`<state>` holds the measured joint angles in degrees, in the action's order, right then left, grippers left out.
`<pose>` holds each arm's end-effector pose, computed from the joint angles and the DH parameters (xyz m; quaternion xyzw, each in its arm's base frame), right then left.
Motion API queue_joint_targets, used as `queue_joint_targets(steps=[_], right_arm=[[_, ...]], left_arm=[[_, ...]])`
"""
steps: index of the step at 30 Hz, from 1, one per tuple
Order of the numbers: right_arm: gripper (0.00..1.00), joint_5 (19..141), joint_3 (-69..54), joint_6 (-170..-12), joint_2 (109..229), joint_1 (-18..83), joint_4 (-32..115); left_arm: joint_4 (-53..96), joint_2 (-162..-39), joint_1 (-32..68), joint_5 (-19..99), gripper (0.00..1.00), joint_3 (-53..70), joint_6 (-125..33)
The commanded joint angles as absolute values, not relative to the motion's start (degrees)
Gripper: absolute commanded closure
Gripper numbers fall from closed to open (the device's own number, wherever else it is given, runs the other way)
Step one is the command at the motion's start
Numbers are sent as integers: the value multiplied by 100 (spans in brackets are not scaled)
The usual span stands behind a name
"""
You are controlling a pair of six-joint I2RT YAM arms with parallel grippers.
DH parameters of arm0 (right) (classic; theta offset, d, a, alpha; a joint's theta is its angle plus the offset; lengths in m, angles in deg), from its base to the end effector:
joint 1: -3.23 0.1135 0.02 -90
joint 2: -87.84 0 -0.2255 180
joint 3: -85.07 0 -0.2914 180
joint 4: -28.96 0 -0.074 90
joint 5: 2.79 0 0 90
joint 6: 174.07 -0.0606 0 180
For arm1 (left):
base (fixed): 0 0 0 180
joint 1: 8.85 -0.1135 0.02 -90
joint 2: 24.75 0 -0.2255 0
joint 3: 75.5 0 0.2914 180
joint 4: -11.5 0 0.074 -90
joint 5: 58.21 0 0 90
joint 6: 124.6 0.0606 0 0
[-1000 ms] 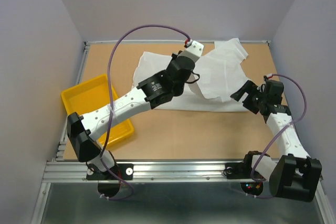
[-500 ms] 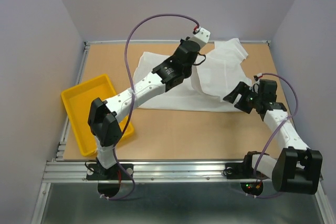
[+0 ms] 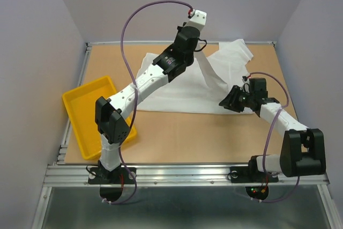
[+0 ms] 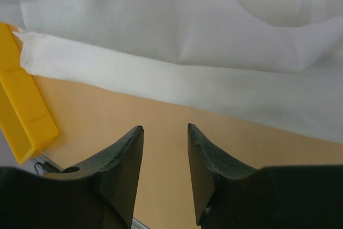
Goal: Fold and stack the long sleeve shirts
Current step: Fold the shirt
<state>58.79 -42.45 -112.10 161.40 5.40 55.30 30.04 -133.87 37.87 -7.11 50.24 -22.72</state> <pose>0.3129 0.0407 0.1312 0.1152 0.9003 0.3125 0.2802 0.3665 -0.3337 0.4058 0.1299 0.7044 0.0322 0.6971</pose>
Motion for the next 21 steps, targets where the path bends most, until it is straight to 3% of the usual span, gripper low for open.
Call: queue_joint_targets(steps=[1, 15, 21], right_arm=[[57, 5856, -3613, -11491, 16596, 569, 4761], [55, 8026, -3330, -12625, 17265, 569, 4278], [55, 6692, -3365, -12152, 17126, 578, 3812]], left_arm=[[2717, -13268, 3791, -583, 100, 5363, -2230], [1495, -13400, 3791, 164, 100, 5723, -1377], [1406, -13584, 3791, 103, 100, 5688, -1113]])
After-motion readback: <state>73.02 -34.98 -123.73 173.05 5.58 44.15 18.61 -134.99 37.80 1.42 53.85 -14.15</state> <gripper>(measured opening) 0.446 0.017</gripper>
